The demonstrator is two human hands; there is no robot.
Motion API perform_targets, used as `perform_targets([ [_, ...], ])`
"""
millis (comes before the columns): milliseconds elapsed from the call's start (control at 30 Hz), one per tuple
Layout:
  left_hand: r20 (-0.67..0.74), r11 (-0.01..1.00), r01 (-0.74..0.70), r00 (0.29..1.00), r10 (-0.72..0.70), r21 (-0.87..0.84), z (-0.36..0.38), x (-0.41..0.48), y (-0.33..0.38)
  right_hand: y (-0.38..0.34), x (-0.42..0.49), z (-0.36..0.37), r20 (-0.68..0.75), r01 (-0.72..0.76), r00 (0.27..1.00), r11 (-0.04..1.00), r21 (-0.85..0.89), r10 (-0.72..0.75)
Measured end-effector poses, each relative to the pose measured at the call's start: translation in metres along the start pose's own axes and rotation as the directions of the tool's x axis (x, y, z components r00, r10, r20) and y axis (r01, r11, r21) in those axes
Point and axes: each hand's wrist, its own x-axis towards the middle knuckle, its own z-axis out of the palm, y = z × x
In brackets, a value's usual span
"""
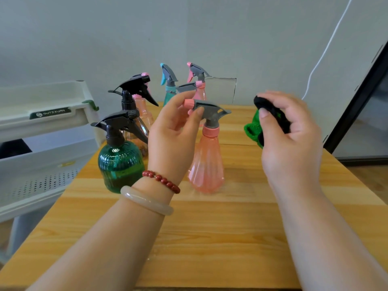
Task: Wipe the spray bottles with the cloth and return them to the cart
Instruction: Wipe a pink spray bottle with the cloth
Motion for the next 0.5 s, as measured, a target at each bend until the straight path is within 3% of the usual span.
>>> perform_targets([
  [133, 0.048, 0.993, 0.057, 0.997, -0.053, -0.104, -0.003, -0.004, 0.007, -0.015, 0.008, 0.006, 0.059, 0.037, 0.998, 0.999, 0.038, -0.039],
  [233, 0.062, 0.988, 0.087, 0.995, -0.08, -0.125, -0.002, -0.005, 0.008, -0.023, 0.012, 0.028, 0.104, 0.183, 0.979, 0.979, -0.084, -0.174],
  [367, 0.021, 1.0, 0.007, 1.0, -0.007, 0.011, -0.003, -0.004, 0.005, -0.023, 0.003, 0.062, 0.244, 0.293, 0.939, 0.935, -0.202, -0.241],
  [433, 0.011, 1.0, 0.012, 1.0, -0.012, 0.015, -0.002, -0.005, 0.005, -0.016, 0.001, 0.063, 0.228, 0.331, 0.933, 0.91, -0.251, -0.277],
  [500, 0.018, 0.999, 0.047, 0.999, -0.046, -0.026, -0.001, -0.006, 0.004, -0.003, 0.006, 0.056, 0.174, 0.268, 0.959, 0.918, -0.293, -0.224],
])
